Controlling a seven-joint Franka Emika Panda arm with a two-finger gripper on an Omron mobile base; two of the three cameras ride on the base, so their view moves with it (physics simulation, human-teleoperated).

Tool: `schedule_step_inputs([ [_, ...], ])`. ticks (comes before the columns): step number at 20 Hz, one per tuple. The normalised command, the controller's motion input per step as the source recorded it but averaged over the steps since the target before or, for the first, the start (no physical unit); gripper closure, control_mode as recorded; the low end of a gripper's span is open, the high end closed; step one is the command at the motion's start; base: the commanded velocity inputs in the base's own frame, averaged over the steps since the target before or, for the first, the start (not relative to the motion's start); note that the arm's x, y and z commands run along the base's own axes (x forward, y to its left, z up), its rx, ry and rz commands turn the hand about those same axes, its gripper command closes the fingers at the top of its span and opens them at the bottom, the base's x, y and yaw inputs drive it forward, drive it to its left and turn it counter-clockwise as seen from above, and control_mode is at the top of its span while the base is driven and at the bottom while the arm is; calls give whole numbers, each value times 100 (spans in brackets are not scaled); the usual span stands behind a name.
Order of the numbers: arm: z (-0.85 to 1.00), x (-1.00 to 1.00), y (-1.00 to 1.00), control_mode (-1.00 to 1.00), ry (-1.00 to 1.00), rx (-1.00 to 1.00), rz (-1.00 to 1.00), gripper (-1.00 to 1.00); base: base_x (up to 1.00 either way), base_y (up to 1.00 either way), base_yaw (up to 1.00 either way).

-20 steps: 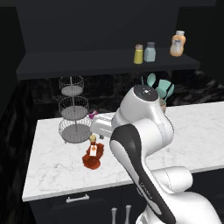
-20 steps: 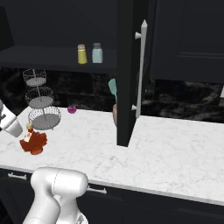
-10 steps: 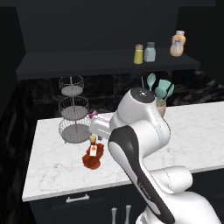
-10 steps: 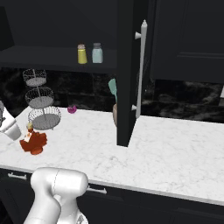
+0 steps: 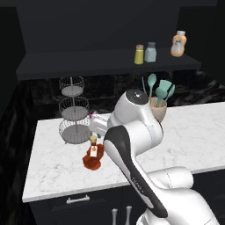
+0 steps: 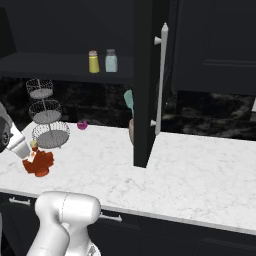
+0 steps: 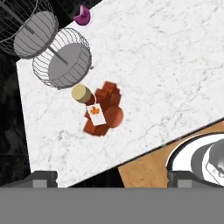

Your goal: Put the shaker and condiment bottle from the counter next to their counterparts in the cabinet.

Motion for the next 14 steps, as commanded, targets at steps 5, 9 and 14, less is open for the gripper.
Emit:
schedule_step_inputs([
  [5,-12,8,27,-100,0,-3,0,-100,0,0,0],
  [9,-19,1,36,-100,0,-12,0,-100,0,0,0],
  [14,-16,12,15,-100,0,-7,0,-100,0,0,0],
])
